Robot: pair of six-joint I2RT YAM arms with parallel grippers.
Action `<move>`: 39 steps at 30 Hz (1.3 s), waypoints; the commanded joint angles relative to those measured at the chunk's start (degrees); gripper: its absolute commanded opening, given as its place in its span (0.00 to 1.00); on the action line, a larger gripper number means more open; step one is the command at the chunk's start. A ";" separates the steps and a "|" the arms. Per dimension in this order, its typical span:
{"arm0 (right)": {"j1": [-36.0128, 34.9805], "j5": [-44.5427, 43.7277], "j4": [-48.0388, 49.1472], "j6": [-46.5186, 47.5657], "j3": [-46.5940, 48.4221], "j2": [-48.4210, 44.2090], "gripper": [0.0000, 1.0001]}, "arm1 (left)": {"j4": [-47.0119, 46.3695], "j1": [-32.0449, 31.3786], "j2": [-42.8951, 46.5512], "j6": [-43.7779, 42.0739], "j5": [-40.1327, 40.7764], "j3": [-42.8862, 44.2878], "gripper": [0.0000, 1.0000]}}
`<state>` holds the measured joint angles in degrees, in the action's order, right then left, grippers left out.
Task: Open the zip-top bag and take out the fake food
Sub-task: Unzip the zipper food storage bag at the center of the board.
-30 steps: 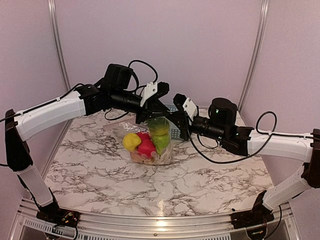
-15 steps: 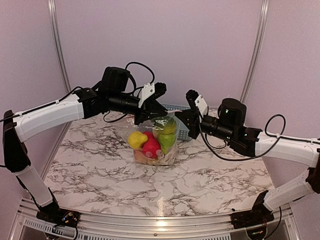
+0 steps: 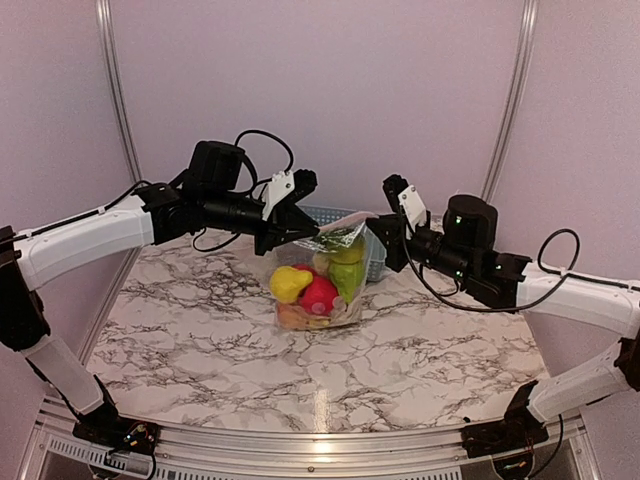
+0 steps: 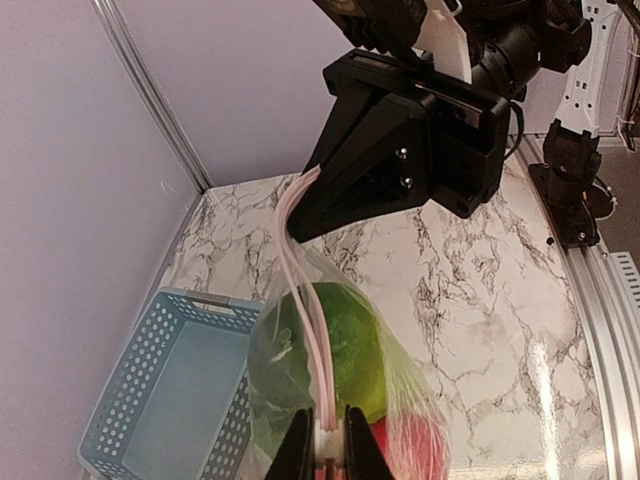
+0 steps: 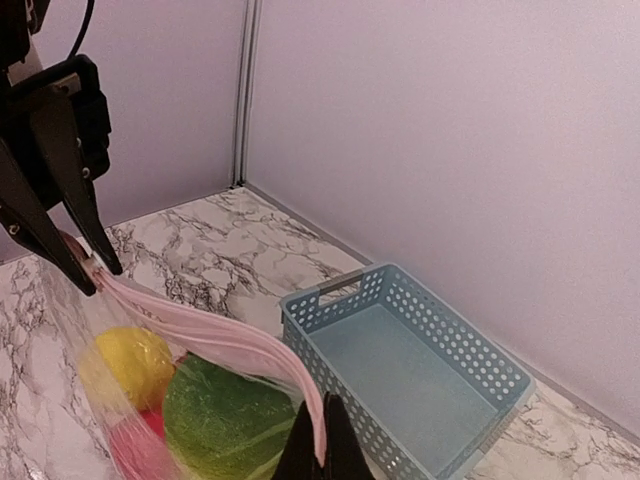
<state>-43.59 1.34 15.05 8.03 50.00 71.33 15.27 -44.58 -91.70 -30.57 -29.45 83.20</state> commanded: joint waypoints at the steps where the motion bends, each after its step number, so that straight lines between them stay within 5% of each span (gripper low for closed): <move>1: 2.36 -9.26 0.22 -1.18 3.17 -2.51 0.00 | 1.96 1.06 4.11 1.38 0.95 -2.13 0.00; 39: 5.67 -17.87 1.25 3.62 2.97 -2.56 0.00 | 5.74 2.20 16.12 4.73 7.43 -13.10 0.00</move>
<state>-39.88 -10.37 12.53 10.72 51.66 69.52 17.02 -43.11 -78.19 -26.11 -23.05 71.40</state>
